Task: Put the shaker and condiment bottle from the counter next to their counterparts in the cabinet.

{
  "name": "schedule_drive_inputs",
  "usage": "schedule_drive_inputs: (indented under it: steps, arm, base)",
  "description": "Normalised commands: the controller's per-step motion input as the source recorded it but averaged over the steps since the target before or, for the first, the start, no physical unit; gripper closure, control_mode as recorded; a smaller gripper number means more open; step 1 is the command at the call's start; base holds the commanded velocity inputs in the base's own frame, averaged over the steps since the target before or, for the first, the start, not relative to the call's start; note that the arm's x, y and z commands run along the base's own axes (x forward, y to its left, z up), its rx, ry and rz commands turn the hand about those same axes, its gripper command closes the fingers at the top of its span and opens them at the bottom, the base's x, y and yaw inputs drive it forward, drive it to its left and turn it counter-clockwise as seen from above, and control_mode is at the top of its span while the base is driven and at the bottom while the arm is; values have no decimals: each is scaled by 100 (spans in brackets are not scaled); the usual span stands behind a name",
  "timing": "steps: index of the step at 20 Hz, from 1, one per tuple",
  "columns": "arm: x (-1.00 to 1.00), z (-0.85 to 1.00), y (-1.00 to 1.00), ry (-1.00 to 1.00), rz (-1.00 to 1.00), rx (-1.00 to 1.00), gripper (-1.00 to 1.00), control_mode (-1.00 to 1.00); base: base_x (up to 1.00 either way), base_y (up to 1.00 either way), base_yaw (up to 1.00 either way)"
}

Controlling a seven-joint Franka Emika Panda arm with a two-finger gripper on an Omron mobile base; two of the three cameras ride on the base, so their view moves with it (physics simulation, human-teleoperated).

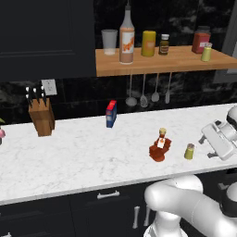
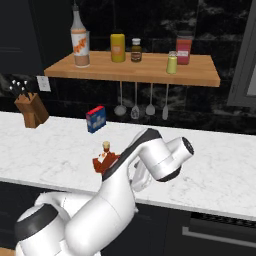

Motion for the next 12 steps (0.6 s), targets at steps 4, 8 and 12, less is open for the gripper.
schedule_drive_inputs:
  steps: [4,8,12]
  arm:
    - [72,-13,0,0,0,2,-100,-100]
    - [67,-14,-3,0,0,3,-100,-100]
    - [52,-15,-5,0,0,3,-100,-100]
  base:
    - [0,0,0]
    - [0,0,0]
    - [0,0,0]
